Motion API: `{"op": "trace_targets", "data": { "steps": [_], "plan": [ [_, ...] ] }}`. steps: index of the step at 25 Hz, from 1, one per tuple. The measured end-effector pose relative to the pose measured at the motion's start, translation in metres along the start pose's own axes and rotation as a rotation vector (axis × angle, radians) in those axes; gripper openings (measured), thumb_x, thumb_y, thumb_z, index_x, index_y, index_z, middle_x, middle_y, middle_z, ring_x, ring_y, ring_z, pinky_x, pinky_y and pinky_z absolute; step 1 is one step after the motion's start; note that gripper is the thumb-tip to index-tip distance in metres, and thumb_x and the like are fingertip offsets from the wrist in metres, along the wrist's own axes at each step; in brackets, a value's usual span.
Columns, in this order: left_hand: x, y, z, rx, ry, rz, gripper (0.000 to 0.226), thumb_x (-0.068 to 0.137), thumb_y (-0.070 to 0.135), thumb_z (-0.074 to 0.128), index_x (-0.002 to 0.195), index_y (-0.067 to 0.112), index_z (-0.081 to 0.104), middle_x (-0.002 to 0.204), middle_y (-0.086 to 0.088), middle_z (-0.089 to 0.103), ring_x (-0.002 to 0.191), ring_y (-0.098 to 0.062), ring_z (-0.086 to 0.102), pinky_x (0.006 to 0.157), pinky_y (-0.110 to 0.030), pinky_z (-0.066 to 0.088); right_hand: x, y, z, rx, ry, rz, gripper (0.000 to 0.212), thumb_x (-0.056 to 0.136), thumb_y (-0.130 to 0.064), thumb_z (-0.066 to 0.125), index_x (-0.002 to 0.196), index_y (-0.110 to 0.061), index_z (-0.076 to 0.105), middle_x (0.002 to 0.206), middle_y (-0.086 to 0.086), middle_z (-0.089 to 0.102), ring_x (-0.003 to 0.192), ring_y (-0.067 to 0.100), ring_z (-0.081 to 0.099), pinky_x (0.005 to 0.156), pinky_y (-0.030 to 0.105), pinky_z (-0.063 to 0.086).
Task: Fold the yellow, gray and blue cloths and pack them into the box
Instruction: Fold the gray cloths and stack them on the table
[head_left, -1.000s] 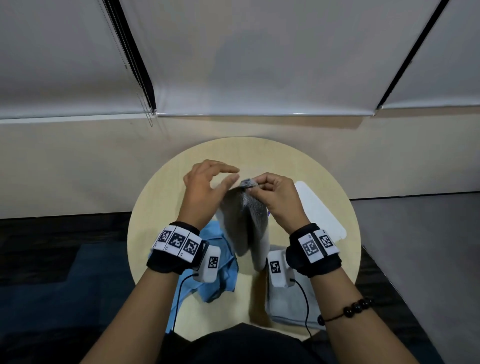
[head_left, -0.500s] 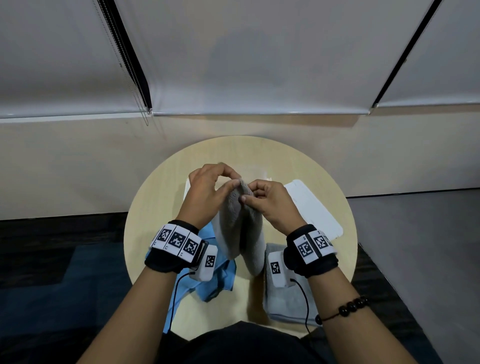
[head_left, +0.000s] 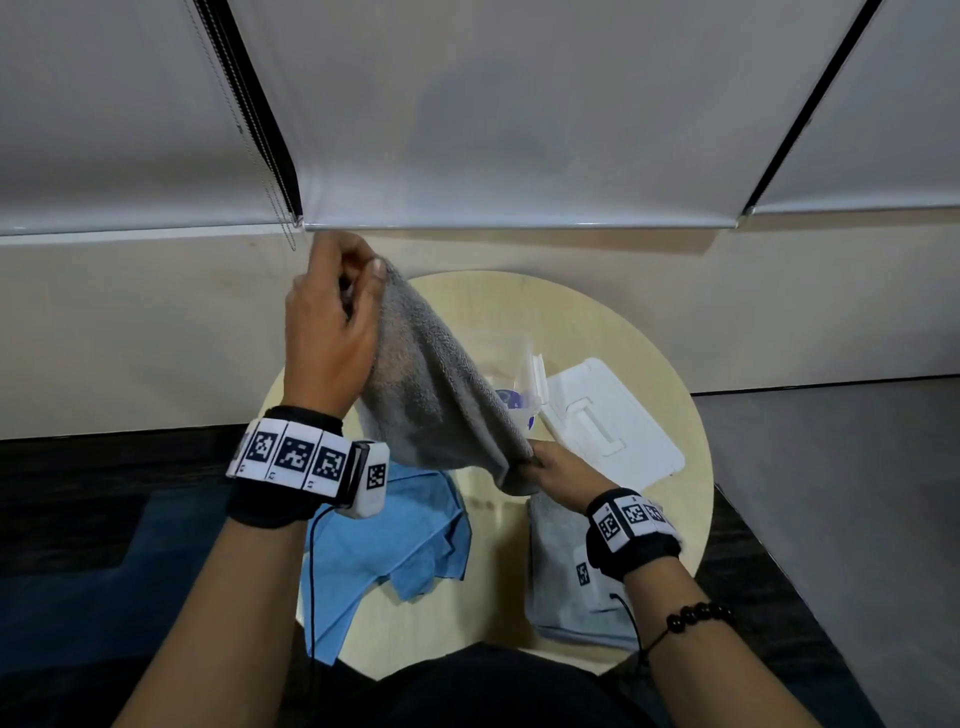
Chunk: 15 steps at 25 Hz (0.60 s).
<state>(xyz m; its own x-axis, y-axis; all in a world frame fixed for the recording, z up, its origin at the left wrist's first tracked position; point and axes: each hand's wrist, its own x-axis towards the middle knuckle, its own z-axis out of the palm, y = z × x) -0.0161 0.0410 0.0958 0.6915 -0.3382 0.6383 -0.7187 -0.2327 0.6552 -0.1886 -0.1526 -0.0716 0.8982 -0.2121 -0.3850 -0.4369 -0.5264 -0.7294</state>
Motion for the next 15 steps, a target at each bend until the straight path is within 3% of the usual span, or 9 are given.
{"op": "trace_targets", "data": {
  "steps": [2,5,8,10,13,15],
  "plan": [
    [0.001,0.003,0.001,0.004,-0.105,0.024,0.006,0.102,0.035,0.054,0.103,0.03,0.051,0.083,0.011,0.057,0.076,-0.005,0.054,0.071,-0.03,0.048,0.003,-0.001,0.003,0.102,-0.018,-0.056,0.043,0.087,-0.029,0.061,0.128,-0.017,0.056,0.126,0.003,0.063,0.116,0.021,0.058,0.102,0.039,0.047],
    [-0.003,0.009,0.007,-0.062,-0.218,0.062,0.01,0.1,0.036,0.057,0.1,0.027,0.054,0.075,0.004,0.052,0.065,-0.009,0.048,0.059,-0.023,0.04,0.014,-0.016,0.009,0.186,0.082,-0.122,0.066,0.087,-0.038,0.07,0.147,-0.029,0.044,0.144,-0.007,0.053,0.131,0.007,0.048,0.11,0.03,0.039],
    [-0.004,0.014,0.008,-0.096,-0.232,0.08,0.012,0.1,0.033,0.059,0.1,0.021,0.057,0.074,0.008,0.05,0.063,-0.005,0.044,0.058,-0.017,0.036,0.019,-0.02,0.012,0.275,0.194,-0.085,0.068,0.084,-0.051,0.074,0.143,-0.031,0.047,0.136,-0.006,0.056,0.122,0.009,0.055,0.098,0.026,0.045],
    [-0.001,0.018,0.003,-0.12,-0.209,0.095,0.013,0.101,0.034,0.059,0.1,0.021,0.057,0.076,0.015,0.052,0.067,-0.003,0.047,0.062,-0.014,0.037,0.019,-0.014,0.017,0.302,0.154,0.02,0.058,0.092,-0.048,0.068,0.141,-0.024,0.049,0.129,-0.001,0.059,0.114,0.015,0.06,0.091,0.029,0.049],
    [0.007,0.026,-0.006,-0.154,-0.162,0.113,0.009,0.101,0.034,0.059,0.1,0.026,0.056,0.08,0.015,0.054,0.071,0.0,0.049,0.064,-0.014,0.041,0.021,-0.001,0.042,0.488,0.047,0.165,0.052,0.101,-0.044,0.054,0.136,-0.005,0.052,0.118,0.012,0.063,0.102,0.024,0.063,0.099,0.046,0.051],
    [0.01,0.035,-0.01,-0.197,-0.128,0.118,0.008,0.101,0.033,0.06,0.098,0.035,0.053,0.076,0.016,0.051,0.068,0.0,0.047,0.061,-0.016,0.039,0.026,0.003,0.058,0.703,0.027,0.265,0.055,0.104,-0.046,0.047,0.131,0.001,0.053,0.115,0.02,0.063,0.099,0.028,0.063,0.102,0.047,0.05]
  ]
}}
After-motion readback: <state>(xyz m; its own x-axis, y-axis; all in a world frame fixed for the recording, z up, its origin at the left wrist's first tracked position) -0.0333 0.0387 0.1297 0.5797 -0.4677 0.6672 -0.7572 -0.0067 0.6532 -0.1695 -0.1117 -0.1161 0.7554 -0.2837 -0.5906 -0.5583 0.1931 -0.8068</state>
